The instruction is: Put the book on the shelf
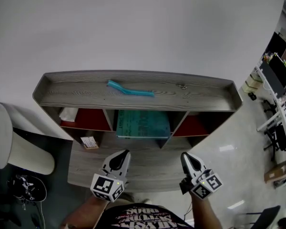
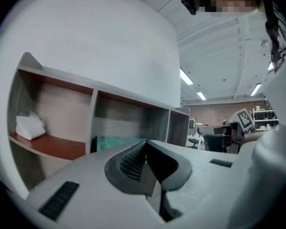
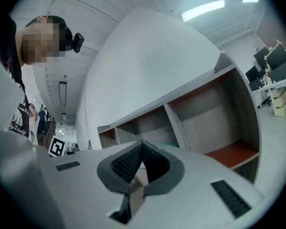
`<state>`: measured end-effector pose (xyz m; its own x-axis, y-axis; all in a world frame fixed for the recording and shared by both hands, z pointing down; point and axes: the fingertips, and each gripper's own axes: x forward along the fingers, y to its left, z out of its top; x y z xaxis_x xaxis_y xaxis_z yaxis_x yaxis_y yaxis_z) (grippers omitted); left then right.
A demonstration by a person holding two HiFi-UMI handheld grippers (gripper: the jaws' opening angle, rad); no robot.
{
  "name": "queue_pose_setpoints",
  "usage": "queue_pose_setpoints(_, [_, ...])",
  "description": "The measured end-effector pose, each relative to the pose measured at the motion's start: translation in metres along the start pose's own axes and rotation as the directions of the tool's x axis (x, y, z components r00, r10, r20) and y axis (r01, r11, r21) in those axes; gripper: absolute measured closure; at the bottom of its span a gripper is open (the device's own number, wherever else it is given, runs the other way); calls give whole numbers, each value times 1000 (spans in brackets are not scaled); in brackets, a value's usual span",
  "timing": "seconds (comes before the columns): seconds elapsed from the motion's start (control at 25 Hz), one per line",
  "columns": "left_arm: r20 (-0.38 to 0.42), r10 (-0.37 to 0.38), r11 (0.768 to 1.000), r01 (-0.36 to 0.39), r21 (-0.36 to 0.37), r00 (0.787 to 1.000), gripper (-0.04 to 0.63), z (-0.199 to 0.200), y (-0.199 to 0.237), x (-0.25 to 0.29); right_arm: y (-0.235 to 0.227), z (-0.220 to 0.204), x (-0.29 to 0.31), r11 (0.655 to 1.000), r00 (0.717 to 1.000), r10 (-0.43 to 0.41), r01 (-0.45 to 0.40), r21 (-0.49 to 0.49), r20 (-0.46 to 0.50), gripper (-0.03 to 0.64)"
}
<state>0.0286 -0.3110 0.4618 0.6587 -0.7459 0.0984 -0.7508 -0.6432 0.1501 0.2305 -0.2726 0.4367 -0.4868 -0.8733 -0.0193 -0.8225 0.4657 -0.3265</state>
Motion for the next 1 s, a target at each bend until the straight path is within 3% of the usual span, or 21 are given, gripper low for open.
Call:
queue_pose_setpoints(0.28, [32,150,987,-151,46,988,591,13,7,-52,40,27,-13,987,995,95,-88,-137,41,614])
queue_pose_setpoints(0.48, [82,179,983,-182,29,980,591,27,1,-84,52,27,-28,965,995,102,-98,-242,5,615])
queue_pose_setpoints(0.72, [126,215,976,-219,21,969,591,42,-14,-115,70,40,-53,948,992,128,-117,-295,18,615])
queue_pose_setpoints(1.0, [126,260,951,-276,137,957,591,43,-34,-136,67,28,-73,950,994,113,-105,-293,11,614])
